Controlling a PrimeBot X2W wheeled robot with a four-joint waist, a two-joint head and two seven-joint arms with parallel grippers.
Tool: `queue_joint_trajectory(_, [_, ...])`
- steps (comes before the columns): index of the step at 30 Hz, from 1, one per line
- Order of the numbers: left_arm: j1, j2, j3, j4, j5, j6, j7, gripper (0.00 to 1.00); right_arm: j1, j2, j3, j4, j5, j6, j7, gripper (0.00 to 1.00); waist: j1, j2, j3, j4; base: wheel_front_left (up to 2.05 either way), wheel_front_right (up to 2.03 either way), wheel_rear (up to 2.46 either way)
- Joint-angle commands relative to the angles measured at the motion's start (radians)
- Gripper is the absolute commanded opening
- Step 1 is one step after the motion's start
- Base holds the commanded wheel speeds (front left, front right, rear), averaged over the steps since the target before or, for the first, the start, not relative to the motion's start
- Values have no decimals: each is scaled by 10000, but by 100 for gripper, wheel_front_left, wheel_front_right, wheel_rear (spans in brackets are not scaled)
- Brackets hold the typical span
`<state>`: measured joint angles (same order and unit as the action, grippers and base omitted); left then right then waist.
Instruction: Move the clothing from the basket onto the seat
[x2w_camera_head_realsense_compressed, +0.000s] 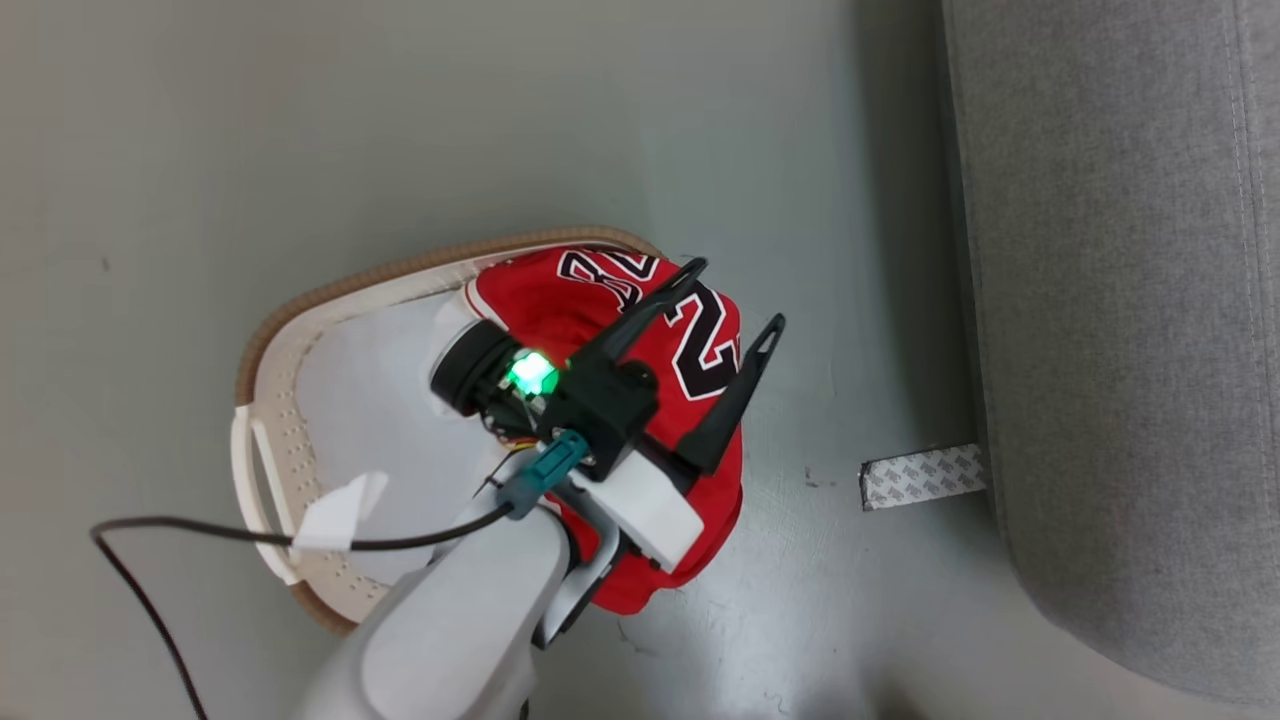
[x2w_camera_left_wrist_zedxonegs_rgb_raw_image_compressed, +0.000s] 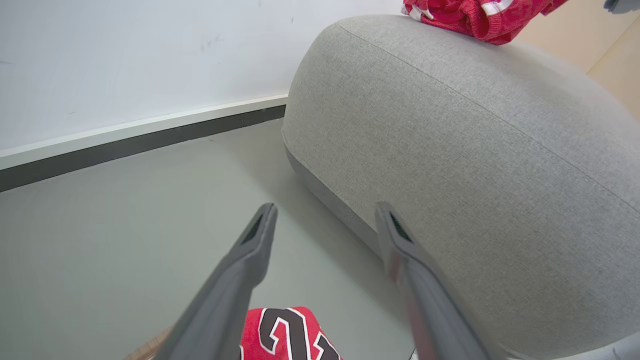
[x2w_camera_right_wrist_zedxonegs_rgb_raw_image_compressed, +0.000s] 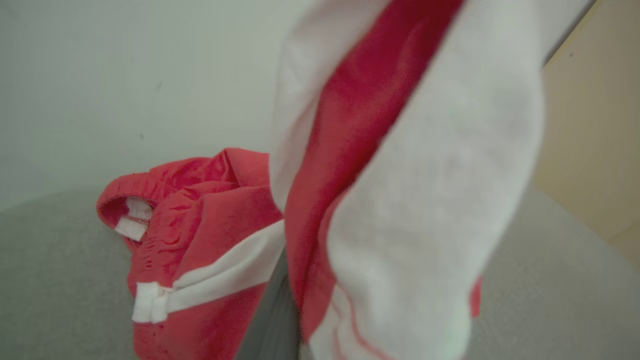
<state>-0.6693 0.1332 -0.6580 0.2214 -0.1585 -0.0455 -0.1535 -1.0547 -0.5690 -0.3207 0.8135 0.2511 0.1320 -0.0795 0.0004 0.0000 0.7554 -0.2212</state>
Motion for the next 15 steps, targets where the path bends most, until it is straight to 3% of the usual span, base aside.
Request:
queue_joint_trajectory(1, [128,60,50,36,-194,49,-111,100,265,120,-180,327,-31,-25,-238,92,-4,0,-93,6,0,0,0])
queue_joint_trajectory(2, [198,104,81,82,-205,86,-145,100,426,297,-203,553,-93,-25,-417,100,-4,0,-151,-8,0,0,0])
queue_joint_trajectory(6, [482,291,177,201,-263,231,-236,100,1422,1141,307,834,109,-25,-1291,100,-4,0,-541,-130,0,0,0])
queue_joint_trajectory(15, [1409,587,495,311,-688,607,-505,100,4051,2423,1179,-830,2,-25,-1855,100,-4,0,-1983,-331,0,0,0])
